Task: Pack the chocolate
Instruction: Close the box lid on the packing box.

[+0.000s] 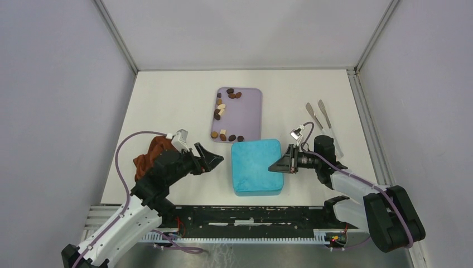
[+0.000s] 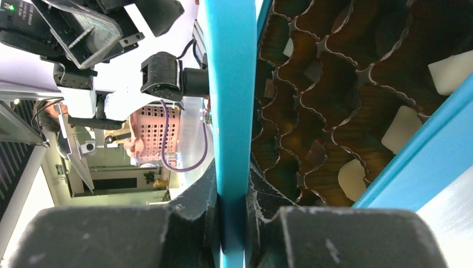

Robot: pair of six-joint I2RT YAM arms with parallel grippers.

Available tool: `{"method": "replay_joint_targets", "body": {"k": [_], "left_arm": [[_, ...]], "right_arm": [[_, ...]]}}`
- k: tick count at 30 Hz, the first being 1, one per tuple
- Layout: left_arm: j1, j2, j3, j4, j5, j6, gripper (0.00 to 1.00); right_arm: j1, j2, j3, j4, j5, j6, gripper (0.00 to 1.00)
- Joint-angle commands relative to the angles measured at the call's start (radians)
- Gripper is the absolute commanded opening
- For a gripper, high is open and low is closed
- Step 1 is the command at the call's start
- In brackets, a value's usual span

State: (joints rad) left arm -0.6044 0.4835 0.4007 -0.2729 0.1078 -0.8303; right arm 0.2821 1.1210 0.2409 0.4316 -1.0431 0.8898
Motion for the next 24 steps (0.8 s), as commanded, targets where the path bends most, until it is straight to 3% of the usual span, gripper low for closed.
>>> {"method": "replay_joint_targets", "body": {"k": [1, 15, 24], "left_arm": [[-0.006, -0.003, -0.048, 0.079, 0.056, -0.091, 0.9], [-0.076, 0.154, -0.03, 0.091, -0.006, -0.115, 0.7], [-0.176, 0.3, -0.002, 0.165, -0.031, -0.112, 0.63]], "right_arm": [[0.023, -0.001, -0.002, 0.038, 0.075, 0.049, 0.0], [0.049, -0.004, -0.001, -0.06, 0.121, 0.024, 0.05], [0.053, -0.008, 0.007, -0.085, 0.139, 0.009, 0.14]]}}
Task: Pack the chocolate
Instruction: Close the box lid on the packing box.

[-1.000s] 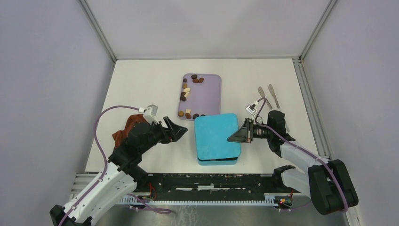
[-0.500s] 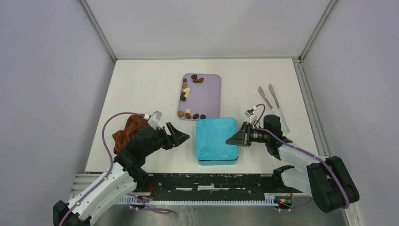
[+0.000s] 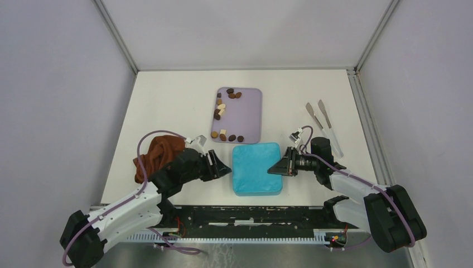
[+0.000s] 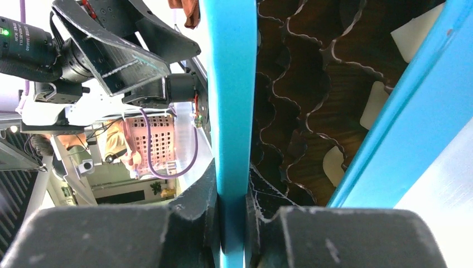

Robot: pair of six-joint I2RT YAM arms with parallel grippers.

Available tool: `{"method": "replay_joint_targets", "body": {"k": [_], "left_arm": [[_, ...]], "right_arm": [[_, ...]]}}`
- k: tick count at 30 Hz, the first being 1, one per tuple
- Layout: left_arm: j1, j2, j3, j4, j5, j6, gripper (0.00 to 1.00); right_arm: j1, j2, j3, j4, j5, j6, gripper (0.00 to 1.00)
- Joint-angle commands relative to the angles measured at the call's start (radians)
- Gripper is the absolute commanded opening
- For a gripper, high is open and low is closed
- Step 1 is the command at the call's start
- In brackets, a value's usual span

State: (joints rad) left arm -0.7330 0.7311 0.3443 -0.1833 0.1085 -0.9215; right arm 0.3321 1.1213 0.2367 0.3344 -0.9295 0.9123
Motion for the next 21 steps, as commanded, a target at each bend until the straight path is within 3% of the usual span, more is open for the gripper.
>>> {"method": "replay_joint_targets", "body": {"k": [1, 11, 17, 21], "left_arm": [[-0.062, 0.071, 0.064, 0.076, -0.043, -0.018, 0.62], [-0.18, 0.276, 0.168, 0.054, -0.141, 0.018, 0.49], [-0.245, 0.352, 0.252, -0.03, -0.238, 0.043, 0.47], [-0.255, 0.376, 0.275, -0.052, -0.261, 0.052, 0.47]], "right_arm": [[0.003, -0.007, 0.013, 0.011, 0.03, -0.016, 0.16], [0.002, -0.021, 0.059, -0.089, 0.05, -0.144, 0.38], [0.001, -0.039, 0.125, -0.237, 0.081, -0.298, 0.56], [0.001, -0.058, 0.182, -0.345, 0.136, -0.401, 0.6]]}}
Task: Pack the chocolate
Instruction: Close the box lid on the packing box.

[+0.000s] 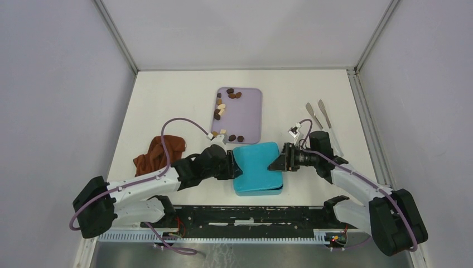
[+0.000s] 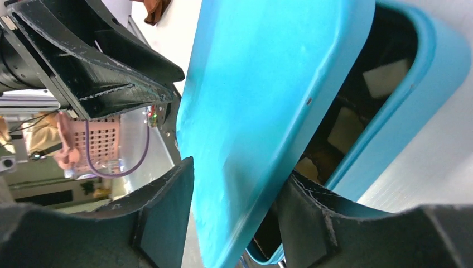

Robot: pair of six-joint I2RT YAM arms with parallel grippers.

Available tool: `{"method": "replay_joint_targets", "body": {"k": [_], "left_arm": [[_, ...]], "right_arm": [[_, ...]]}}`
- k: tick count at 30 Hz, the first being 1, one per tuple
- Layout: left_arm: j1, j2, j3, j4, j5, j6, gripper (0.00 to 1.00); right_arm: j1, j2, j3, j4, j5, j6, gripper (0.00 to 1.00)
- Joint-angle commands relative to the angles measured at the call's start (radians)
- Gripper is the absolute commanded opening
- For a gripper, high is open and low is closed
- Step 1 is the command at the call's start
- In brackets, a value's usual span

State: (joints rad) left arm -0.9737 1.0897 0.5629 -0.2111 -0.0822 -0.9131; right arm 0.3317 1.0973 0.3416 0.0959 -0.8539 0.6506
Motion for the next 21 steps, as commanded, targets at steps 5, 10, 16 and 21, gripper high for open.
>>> {"method": "replay_joint_targets", "body": {"k": [5, 10, 16, 21], "left_arm": [[-0.017, 0.034, 0.078, -0.042, -0.087, 0.056, 0.48], [-0.018, 0.045, 0.085, -0.049, -0.088, 0.067, 0.48], [-0.017, 0.066, 0.09, -0.048, -0.082, 0.082, 0.48], [-0.017, 0.07, 0.099, -0.049, -0.08, 0.095, 0.48]], "right_arm": [[-0.008, -0.047, 0.107, -0.192, 0.116, -0.211, 0.64], [-0.012, -0.063, 0.127, -0.246, 0.126, -0.295, 0.64], [-0.024, -0.092, 0.203, -0.35, 0.198, -0.468, 0.65], [-0.031, -0.135, 0.274, -0.41, 0.201, -0.689, 0.64]]}}
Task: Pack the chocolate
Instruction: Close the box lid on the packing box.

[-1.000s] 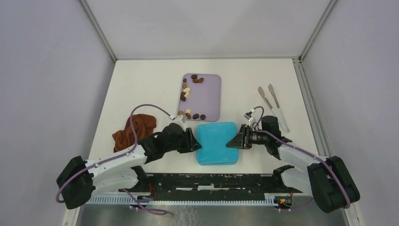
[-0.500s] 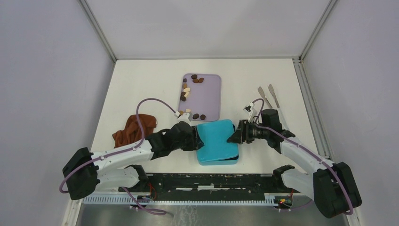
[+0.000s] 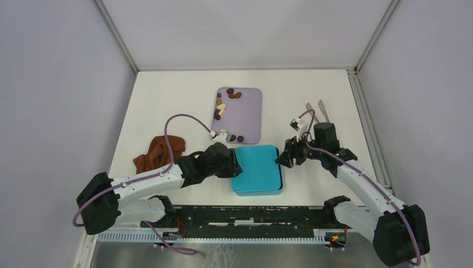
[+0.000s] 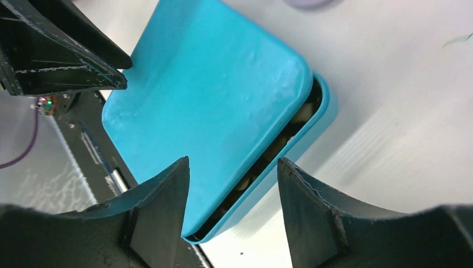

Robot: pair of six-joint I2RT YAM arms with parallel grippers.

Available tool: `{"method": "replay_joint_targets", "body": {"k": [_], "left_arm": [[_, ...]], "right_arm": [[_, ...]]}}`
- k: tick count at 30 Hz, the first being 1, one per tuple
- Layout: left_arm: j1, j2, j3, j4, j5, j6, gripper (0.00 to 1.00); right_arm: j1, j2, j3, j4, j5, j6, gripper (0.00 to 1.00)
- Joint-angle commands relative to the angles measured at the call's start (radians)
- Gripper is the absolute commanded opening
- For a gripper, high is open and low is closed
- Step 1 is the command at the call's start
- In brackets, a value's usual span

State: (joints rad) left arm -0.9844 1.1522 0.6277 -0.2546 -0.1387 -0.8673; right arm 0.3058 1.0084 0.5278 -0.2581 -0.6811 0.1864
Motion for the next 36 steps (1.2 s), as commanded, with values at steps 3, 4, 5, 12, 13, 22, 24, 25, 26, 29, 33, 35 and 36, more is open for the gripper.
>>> {"method": "replay_joint_targets", "body": {"k": [3, 4, 5, 12, 13, 22, 24, 25, 26, 29, 33, 35, 36], "left_arm": [[-0.005, 0.006, 0.04, -0.006, -0.024, 0.053, 0.49], [-0.006, 0.004, 0.045, -0.005, -0.024, 0.054, 0.5], [-0.005, 0.0, 0.049, -0.003, -0.024, 0.056, 0.51], [-0.006, -0.106, 0.11, -0.024, -0.081, 0.091, 0.6], [-0.006, -0.135, 0.111, -0.038, -0.107, 0.094, 0.61], [-0.005, -0.358, -0.002, -0.32, -0.263, -0.032, 0.34], [-0.005, -0.359, -0.03, -0.332, -0.234, -0.053, 0.38], [-0.005, -0.352, -0.04, -0.324, -0.219, -0.054, 0.4], [-0.005, -0.341, -0.043, -0.318, -0.209, -0.055, 0.42], [-0.004, -0.259, -0.017, -0.321, -0.206, -0.03, 0.43], [-0.005, -0.088, 0.051, -0.308, -0.173, 0.031, 0.39], [-0.005, -0.016, 0.073, -0.27, -0.142, 0.052, 0.35], [-0.004, 0.008, 0.078, -0.25, -0.129, 0.058, 0.35]], "right_arm": [[-0.005, -0.06, 0.134, -0.119, 0.04, -0.382, 0.65], [-0.005, -0.063, 0.137, -0.133, 0.052, -0.424, 0.65], [-0.006, -0.065, 0.128, -0.138, 0.046, -0.459, 0.65], [-0.005, -0.03, 0.06, -0.124, -0.175, -0.588, 0.83], [-0.005, -0.026, 0.066, -0.122, -0.165, -0.599, 0.83], [-0.09, 0.002, 0.149, -0.17, 0.027, -0.652, 0.77], [-0.107, -0.006, 0.145, -0.179, 0.115, -0.682, 0.74], [-0.109, -0.008, 0.142, -0.186, 0.149, -0.7, 0.71], [-0.109, -0.007, 0.135, -0.191, 0.194, -0.718, 0.67], [-0.108, 0.019, 0.114, -0.198, 0.243, -0.748, 0.5], [-0.079, 0.102, 0.118, -0.233, 0.221, -0.771, 0.36], [-0.05, 0.135, 0.117, -0.228, 0.222, -0.768, 0.34], [-0.035, 0.143, 0.115, -0.225, 0.215, -0.768, 0.34]]}}
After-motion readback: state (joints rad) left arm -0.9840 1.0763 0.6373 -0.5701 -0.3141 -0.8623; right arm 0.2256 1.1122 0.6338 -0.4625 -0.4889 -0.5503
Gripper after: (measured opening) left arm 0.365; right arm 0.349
